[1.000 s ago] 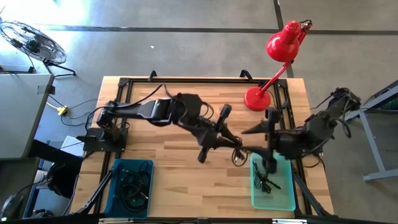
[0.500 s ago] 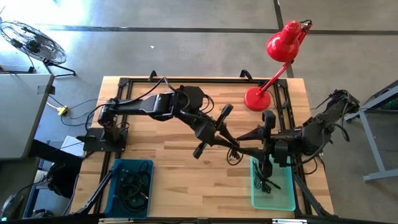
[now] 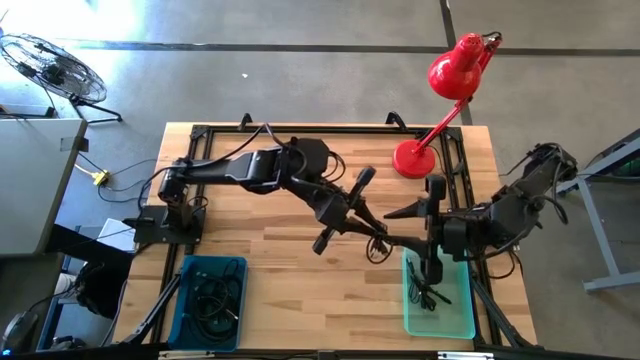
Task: Pick & Place USB Port
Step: Put the black charger cable into the light blue bin
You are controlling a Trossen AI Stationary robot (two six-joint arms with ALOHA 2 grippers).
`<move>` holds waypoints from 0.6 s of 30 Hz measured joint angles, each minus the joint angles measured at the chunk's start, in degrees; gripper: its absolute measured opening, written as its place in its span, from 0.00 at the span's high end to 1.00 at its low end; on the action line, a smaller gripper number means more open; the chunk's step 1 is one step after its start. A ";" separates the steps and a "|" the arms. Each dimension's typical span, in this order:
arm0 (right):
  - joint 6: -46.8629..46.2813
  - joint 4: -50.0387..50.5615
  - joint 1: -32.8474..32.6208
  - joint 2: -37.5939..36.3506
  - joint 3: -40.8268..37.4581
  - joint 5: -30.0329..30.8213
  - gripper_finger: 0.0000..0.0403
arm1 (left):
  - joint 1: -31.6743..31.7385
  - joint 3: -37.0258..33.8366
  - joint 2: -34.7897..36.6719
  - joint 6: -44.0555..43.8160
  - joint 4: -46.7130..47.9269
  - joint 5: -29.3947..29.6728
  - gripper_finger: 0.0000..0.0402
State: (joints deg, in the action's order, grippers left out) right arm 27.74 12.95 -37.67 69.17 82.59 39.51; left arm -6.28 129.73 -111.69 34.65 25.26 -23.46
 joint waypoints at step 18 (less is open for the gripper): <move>-7.52 2.37 -0.11 0.59 0.87 -9.17 0.45 | 0.79 -0.15 -0.08 1.01 1.08 -1.52 0.97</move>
State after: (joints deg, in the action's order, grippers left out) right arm 20.21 15.32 -37.78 69.76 83.46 30.33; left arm -5.50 129.58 -111.77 35.67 26.34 -24.99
